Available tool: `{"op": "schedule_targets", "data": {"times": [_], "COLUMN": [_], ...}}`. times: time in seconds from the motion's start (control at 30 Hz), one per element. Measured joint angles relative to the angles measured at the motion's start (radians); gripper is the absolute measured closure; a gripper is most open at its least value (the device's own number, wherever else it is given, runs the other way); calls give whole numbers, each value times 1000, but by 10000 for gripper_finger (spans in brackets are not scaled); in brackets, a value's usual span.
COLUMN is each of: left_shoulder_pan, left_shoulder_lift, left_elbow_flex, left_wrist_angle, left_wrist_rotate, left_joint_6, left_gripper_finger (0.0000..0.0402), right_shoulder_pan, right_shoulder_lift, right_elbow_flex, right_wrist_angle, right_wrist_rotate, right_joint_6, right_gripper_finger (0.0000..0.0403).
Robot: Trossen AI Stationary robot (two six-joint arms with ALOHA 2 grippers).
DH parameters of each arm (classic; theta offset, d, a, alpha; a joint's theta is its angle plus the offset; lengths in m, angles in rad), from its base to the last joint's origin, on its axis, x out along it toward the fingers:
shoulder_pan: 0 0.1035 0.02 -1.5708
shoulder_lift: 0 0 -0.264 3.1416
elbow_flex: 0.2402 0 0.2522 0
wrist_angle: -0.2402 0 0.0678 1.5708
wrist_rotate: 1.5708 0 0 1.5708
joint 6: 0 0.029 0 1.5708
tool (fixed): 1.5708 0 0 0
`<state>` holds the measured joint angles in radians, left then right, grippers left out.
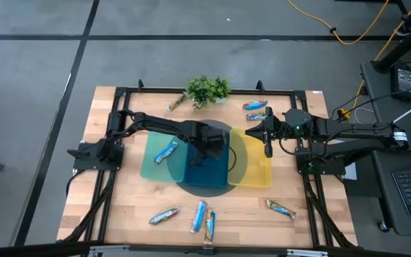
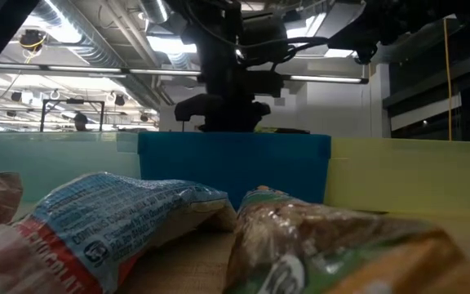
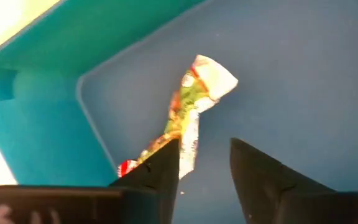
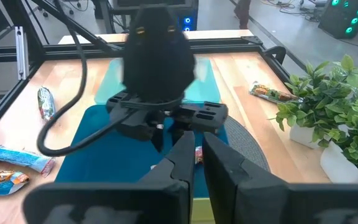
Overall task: Pick and place Granola Bars by type
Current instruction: Put the yellow granola bar into the yellow bin
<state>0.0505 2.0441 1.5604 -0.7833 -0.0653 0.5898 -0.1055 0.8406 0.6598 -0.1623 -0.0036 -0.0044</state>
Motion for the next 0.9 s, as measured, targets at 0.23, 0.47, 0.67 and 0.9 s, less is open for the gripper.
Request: {"op": "schedule_targets", "data": {"times": [0.23,0.47,0.67,0.9], "left_shoulder_pan": [-52,-56,-8,63], "left_shoulder_lift": [-1,-74,-188,-314], "left_elbow_flex": [0,24,38,38], "left_wrist_angle": [-75,-97,-103,-118], "left_wrist_rotate": [-73,-190,-206,-205], "left_joint_6": [-2,-22,-171,-292], "left_gripper_finger": [237,235,236,243], "right_shoulder_pan": [0,0,0,0], "right_shoulder_lift": [0,-1,-1,-1], "right_elbow_flex": [0,0,0,0], "right_wrist_angle": [0,-1,-1,-1], "right_wrist_rotate": [0,-1,-1,0], "right_joint_6": [0,-1,-1,-2], "right_gripper_finger": [368,368,368,368]}}
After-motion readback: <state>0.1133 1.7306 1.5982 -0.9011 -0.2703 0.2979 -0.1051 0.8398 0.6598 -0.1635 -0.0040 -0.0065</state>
